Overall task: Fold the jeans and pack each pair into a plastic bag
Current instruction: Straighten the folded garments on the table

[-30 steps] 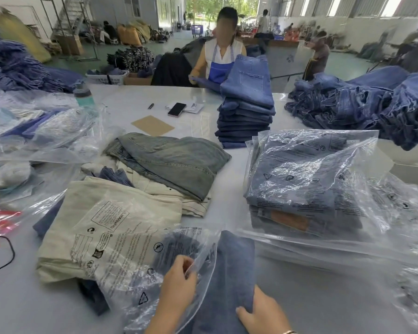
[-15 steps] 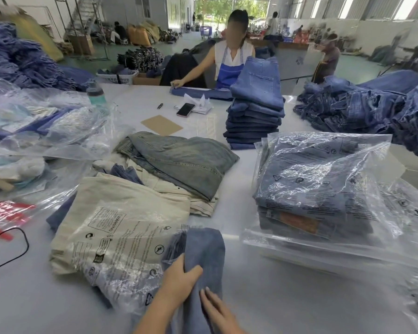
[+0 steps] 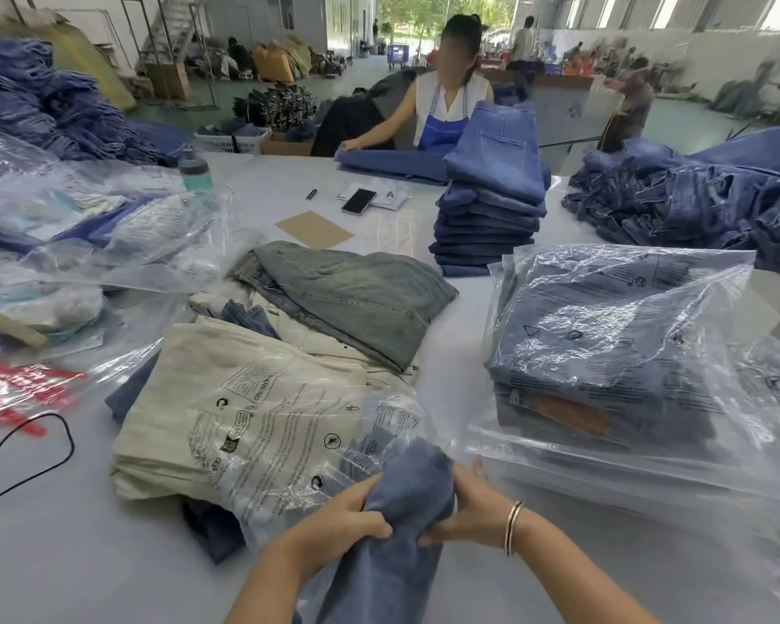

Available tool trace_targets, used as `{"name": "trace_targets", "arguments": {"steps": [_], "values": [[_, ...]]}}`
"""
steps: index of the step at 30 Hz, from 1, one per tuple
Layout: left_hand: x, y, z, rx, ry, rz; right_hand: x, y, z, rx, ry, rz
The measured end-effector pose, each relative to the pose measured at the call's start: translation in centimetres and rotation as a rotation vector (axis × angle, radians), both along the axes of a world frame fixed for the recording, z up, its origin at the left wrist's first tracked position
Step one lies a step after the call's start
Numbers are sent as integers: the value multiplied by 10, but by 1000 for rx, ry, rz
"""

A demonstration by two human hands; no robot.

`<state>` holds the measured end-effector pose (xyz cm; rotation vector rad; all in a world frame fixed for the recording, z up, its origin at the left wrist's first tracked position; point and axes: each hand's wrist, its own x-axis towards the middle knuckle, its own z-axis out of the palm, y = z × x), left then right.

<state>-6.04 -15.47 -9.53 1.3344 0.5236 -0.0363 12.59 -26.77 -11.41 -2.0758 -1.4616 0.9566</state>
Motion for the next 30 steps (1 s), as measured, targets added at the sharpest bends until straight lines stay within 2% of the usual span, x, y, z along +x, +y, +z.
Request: {"name": "trace_targets", "arguments": {"steps": [3,6,9,12,15,18,21,24,30], "values": [[-5,-2,-5,27,-27,51,-11,-1,-7,238,159,-98],[-2,-1,-2,77,-45,28,-17,-5,-5,453,126,-150],[5,0,-3,140,-10,152,-18,-8,4,545,222,-167],[0,1,-2,93,-18,340,-11,-18,9,549,148,-138],[-9,19,-9,306,24,420,3,-34,19,519,236,-201],[-7,33,-10,409,86,437,23,-43,34,660,279,-243],[-5,46,-4,595,151,601,38,-46,58,790,337,-296],[-3,64,20,806,157,702,45,-48,75,842,337,-305],[-24,107,81,1030,252,921,49,-53,75,956,380,-500]]}}
